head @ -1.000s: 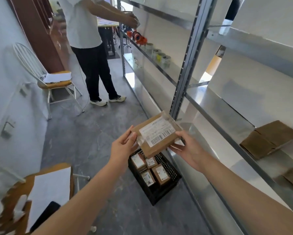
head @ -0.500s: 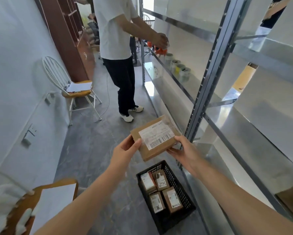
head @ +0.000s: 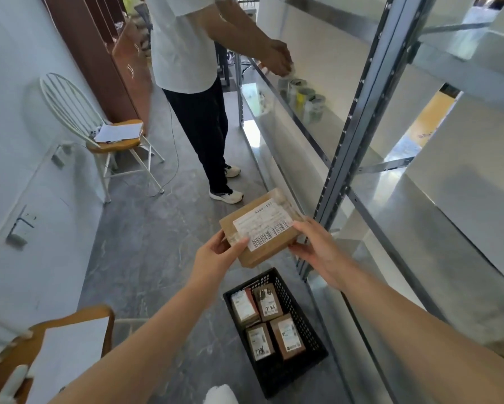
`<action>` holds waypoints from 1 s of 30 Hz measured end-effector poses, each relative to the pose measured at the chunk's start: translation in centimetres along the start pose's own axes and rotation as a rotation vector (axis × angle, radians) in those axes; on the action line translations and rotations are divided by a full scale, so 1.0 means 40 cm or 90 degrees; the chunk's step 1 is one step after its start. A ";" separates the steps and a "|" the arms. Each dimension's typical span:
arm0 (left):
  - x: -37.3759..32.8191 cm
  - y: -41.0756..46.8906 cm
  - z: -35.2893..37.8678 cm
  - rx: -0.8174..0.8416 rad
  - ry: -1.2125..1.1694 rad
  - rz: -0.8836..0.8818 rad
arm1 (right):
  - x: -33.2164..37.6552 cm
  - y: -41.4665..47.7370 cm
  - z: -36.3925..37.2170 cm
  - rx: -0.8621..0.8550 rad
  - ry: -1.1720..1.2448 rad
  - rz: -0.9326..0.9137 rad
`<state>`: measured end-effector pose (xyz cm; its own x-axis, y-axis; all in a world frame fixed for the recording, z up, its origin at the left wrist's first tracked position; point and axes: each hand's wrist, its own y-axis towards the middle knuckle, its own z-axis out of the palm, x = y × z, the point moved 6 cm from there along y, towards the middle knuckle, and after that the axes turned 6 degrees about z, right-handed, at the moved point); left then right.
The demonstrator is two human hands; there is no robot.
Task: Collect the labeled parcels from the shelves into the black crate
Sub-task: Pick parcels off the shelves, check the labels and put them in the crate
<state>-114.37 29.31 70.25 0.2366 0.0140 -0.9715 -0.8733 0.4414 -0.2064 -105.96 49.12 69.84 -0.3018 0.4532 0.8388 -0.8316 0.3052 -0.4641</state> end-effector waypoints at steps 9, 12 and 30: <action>0.142 0.204 -0.018 -0.018 -0.056 -0.118 | -0.054 0.157 -0.029 -0.069 -0.008 0.089; 0.182 0.274 -0.030 -0.010 -0.072 -0.159 | -0.059 0.227 -0.031 -0.097 -0.007 0.116; 0.693 0.545 -0.077 0.010 0.007 -0.365 | -0.448 0.593 -0.191 -0.247 -0.156 0.347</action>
<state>-128.17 36.56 38.45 0.6662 -0.2404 -0.7059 -0.6001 0.3892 -0.6989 -116.71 54.62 41.62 -0.7613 0.4390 0.4772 -0.3198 0.3860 -0.8653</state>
